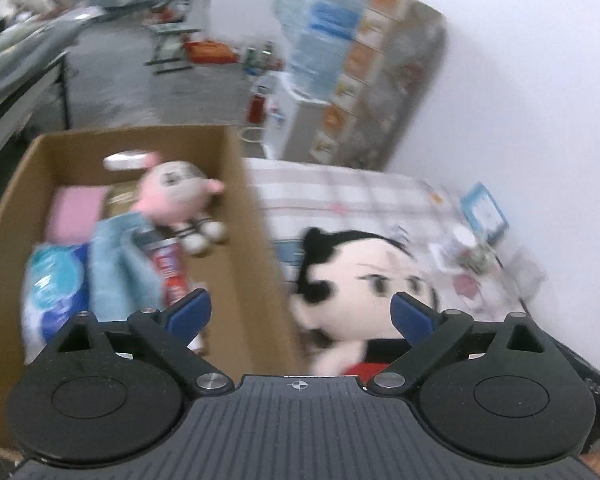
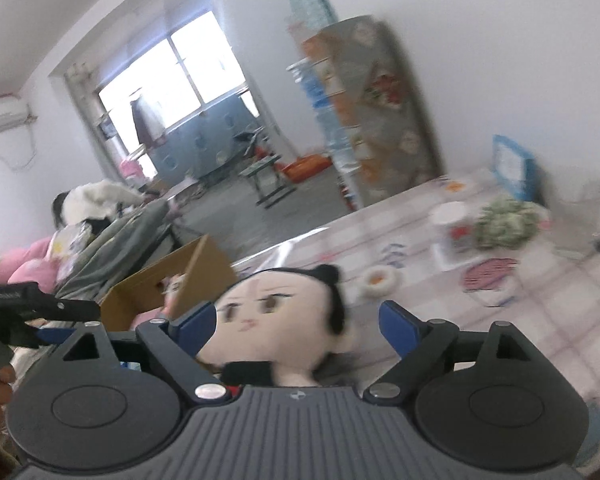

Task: Organize soft objects
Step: 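Move both tools back to the table and grasp the white tape roll with the left tool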

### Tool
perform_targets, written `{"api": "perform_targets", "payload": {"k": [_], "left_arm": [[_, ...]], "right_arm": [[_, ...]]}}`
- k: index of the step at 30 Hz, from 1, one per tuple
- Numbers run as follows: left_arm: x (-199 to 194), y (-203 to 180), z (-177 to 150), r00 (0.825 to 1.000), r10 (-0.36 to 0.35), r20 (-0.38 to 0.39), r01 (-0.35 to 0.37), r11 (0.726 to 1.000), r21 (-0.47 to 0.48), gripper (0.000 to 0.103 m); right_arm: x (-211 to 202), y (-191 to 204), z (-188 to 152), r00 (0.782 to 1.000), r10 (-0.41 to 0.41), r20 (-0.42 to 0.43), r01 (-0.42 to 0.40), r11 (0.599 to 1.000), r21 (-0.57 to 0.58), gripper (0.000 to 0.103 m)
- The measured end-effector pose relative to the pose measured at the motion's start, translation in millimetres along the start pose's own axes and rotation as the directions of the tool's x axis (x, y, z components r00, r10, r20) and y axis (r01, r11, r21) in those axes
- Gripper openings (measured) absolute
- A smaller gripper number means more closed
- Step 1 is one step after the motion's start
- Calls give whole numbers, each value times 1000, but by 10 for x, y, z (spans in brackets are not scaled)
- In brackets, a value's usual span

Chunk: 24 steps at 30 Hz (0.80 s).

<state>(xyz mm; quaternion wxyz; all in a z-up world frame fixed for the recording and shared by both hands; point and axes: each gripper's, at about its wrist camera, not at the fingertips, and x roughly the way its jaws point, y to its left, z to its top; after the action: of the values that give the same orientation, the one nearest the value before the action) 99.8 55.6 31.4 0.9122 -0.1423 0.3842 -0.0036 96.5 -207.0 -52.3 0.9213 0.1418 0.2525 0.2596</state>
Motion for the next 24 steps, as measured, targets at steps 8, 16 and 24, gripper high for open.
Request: {"api": "perform_targets", "payload": {"k": [8,16,24], "left_arm": [[596,-925,231,994,-28,-101,48,979,199,98],[1828,-1596,533,934,38,-356,90,937,337,98],[2767,-1744,596,878,162,-451,29,922,387,84]], "right_arm": [[-102,-730,-85,998,-48,49,44,996,75,61],[14,-1053,-229,997,-43,58,37,995,97,61],[129,-1256,-242,997,-9,78,2,996,90,61]]}}
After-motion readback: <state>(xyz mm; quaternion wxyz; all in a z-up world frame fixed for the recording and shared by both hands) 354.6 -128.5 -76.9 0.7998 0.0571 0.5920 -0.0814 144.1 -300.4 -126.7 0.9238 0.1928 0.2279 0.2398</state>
